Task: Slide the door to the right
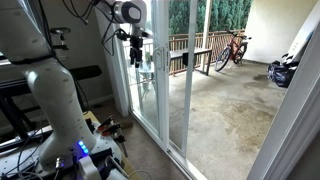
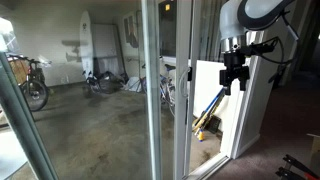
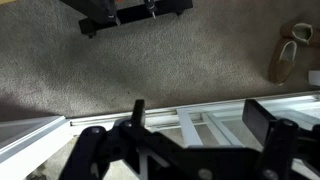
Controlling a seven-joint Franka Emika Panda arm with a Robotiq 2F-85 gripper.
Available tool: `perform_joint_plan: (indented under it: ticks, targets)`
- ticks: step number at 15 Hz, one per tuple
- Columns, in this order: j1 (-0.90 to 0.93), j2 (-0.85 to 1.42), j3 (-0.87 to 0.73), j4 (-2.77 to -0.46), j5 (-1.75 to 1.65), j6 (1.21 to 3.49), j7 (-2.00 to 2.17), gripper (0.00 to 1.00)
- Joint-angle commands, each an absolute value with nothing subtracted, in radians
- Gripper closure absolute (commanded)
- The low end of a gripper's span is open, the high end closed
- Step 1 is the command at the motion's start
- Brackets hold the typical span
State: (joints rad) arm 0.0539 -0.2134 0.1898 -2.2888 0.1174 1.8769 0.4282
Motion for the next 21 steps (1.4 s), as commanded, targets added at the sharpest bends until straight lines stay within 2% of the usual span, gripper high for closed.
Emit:
perform_joint_plan:
  ticks: [1,7,21]
  targets:
    - [0.067,-0.213,0.177,-2.288,0.115,1.876,0.43,0.0]
    - [0.067,-0.165,0.177,-2.243,0.112,1.886,0.432,0.0]
    - [0.119,-0.023,0.184,-1.885,-0.01,1.95,0.488,0.0]
